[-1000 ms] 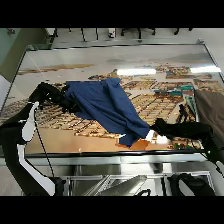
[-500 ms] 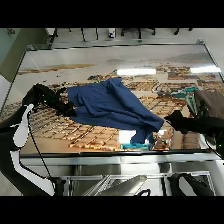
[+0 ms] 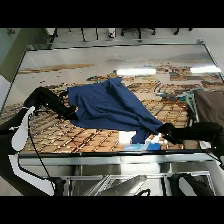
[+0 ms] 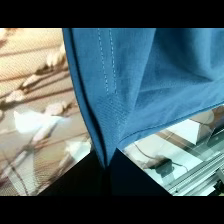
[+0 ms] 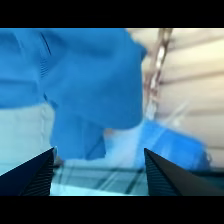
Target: Fold the shirts.
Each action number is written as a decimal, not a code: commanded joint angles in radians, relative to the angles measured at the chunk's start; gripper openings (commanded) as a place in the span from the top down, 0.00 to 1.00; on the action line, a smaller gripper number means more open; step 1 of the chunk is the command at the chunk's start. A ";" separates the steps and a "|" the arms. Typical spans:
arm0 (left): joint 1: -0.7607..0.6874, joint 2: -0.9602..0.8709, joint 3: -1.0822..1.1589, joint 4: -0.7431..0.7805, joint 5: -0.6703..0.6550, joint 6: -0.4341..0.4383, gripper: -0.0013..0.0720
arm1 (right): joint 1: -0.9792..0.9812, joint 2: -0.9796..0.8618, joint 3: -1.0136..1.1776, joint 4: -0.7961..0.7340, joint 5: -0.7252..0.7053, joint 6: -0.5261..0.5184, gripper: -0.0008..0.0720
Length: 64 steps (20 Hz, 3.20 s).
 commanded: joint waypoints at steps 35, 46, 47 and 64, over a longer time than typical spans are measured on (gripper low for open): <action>0.099 0.368 0.171 -0.471 0.007 0.067 0.97 | 0.051 0.151 0.573 0.174 0.164 -0.029 0.97; 0.430 1.048 0.809 -0.281 -0.359 -0.183 0.97 | -0.323 0.212 1.584 0.174 0.096 0.069 0.97; 0.427 1.044 0.790 -0.295 -0.338 -0.183 0.97 | -0.323 0.208 1.583 0.195 0.053 0.078 0.97; 0.066 0.086 0.113 -0.103 -0.455 -0.080 0.97 | 0.208 -0.394 0.505 0.230 0.767 -0.078 0.97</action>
